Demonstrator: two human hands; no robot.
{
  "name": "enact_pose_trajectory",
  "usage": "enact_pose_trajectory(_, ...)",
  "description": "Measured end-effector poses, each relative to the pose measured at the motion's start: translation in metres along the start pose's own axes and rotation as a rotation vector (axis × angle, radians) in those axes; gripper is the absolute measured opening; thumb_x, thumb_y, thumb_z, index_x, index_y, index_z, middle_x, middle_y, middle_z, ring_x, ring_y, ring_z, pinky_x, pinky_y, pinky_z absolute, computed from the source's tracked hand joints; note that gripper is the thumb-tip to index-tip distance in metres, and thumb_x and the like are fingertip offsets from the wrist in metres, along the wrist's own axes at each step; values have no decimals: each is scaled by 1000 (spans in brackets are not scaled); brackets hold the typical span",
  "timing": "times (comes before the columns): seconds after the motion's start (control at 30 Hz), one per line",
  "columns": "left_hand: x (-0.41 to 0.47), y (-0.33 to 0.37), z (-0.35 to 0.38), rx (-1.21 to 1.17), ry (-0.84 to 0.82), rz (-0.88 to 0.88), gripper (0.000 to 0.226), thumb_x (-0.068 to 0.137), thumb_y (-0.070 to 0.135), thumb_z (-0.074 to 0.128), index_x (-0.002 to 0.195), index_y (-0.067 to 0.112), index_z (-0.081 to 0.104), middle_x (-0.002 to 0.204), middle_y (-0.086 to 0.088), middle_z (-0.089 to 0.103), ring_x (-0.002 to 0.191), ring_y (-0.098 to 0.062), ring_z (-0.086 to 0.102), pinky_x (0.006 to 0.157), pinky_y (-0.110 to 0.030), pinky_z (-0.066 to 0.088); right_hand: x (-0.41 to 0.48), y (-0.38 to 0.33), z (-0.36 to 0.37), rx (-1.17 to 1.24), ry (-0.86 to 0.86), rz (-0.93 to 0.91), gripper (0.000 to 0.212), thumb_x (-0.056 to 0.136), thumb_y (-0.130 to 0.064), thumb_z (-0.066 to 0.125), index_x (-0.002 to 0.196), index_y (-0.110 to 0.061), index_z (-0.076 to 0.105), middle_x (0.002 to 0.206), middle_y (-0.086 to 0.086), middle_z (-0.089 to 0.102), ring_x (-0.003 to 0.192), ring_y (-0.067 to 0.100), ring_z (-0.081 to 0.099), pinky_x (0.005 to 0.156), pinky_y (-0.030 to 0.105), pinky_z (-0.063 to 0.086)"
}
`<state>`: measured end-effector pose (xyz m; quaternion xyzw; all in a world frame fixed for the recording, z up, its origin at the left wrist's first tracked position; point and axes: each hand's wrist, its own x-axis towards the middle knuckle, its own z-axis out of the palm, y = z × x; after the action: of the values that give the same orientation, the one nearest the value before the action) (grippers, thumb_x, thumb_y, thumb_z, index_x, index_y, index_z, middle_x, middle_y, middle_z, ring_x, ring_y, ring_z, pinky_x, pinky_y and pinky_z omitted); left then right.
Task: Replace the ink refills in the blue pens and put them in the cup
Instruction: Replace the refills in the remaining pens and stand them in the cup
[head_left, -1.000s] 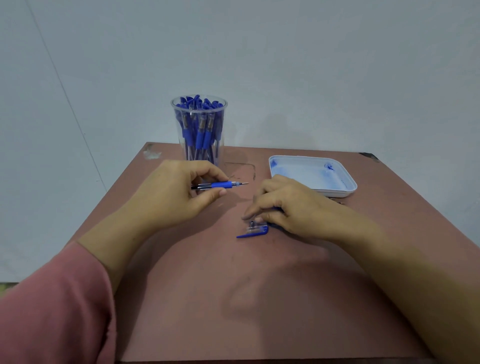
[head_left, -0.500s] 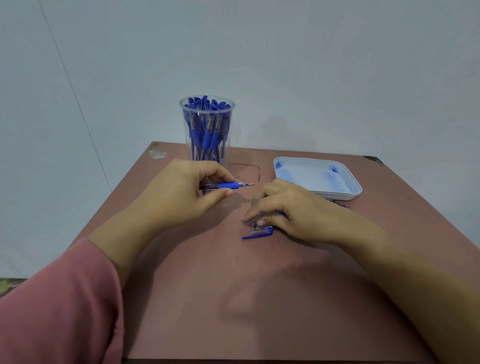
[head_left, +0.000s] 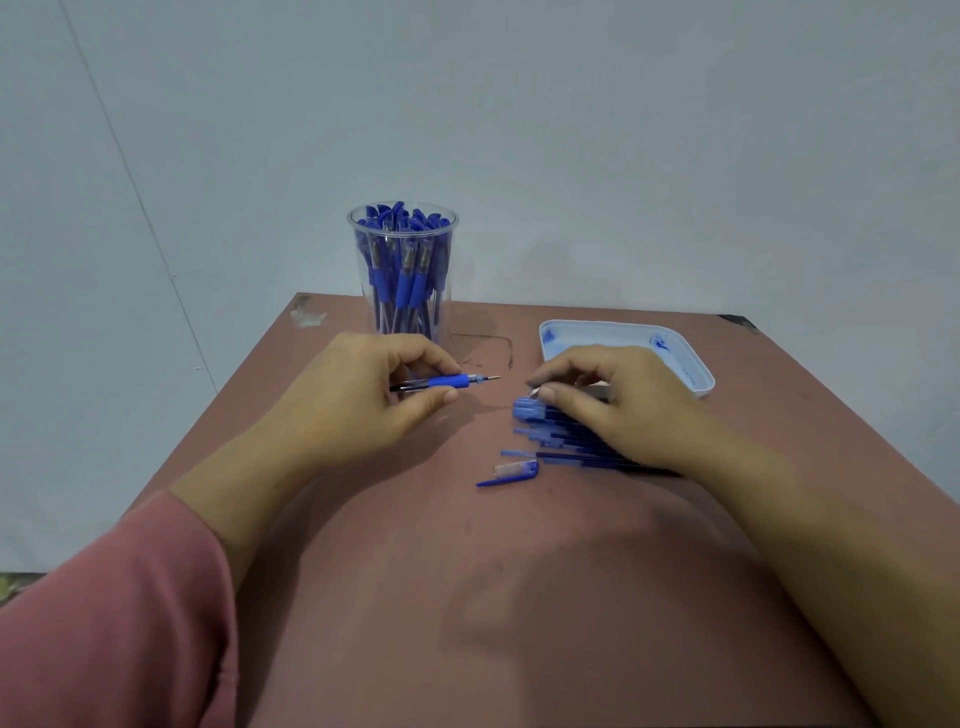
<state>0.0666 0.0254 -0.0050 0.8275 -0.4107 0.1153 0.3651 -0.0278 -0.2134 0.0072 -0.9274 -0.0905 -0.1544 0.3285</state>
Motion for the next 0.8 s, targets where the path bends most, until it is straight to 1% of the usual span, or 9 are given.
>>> enact_pose_trajectory(0.07, 0, 2, 1, -11, 2, 0, 13, 81, 32, 74, 92, 39, 69, 81, 21, 68, 71, -6, 62, 65, -25, 52, -2, 0, -2, 115, 103, 21, 20, 91, -21, 64, 90, -41, 66, 91, -22, 70, 91, 2, 64, 86, 17, 46)
enact_pose_trajectory(0.17, -1, 6, 4, -51, -1, -3, 12, 82, 31, 74, 93, 34, 71, 79, 21, 68, 73, -4, 62, 65, -21, 51, -3, -5, 2, 190, 125, 18, 21, 92, -19, 63, 91, -39, 67, 92, -16, 72, 92, 3, 65, 89, 17, 48)
enact_pose_trajectory(0.27, -3, 10, 7, -80, -1, 11, 12, 82, 29, 74, 94, 33, 72, 80, 21, 68, 74, -4, 63, 66, -22, 51, -2, -8, 8, 172, 116, -2, 22, 91, -20, 64, 93, -41, 67, 94, -10, 72, 93, 4, 65, 89, 19, 48)
enact_pose_trajectory(0.43, -4, 14, 10, -115, 12, 30, 13, 82, 33, 72, 94, 37, 70, 82, 16, 70, 76, -9, 66, 68, -30, 53, -5, -10, 16, 214, 101, -14, 21, 90, -18, 66, 95, -38, 68, 91, -11, 72, 91, 6, 67, 85, 23, 52)
enact_pose_trajectory(0.57, -4, 15, 11, -139, 39, 21, 14, 82, 32, 73, 93, 39, 68, 83, 17, 70, 78, -7, 66, 69, -26, 52, -5, -11, 18, 235, 167, -27, 19, 89, -18, 66, 95, -35, 69, 91, -12, 72, 91, 8, 66, 84, 26, 53)
enact_pose_trajectory(0.67, -3, 13, 10, -121, 44, 9, 14, 82, 32, 73, 92, 40, 68, 83, 16, 71, 78, -7, 66, 69, -24, 51, -4, -8, 15, 236, 204, -15, 16, 89, -19, 67, 96, -32, 70, 92, -10, 72, 93, 8, 66, 89, 30, 52)
enact_pose_trajectory(0.8, -4, 13, 9, -110, 43, 7, 14, 82, 34, 72, 92, 43, 68, 83, 17, 70, 79, -6, 66, 70, -24, 51, -5, -9, 12, 223, 222, -21, 18, 89, -18, 67, 94, -35, 69, 92, -11, 72, 94, 7, 66, 92, 30, 51)
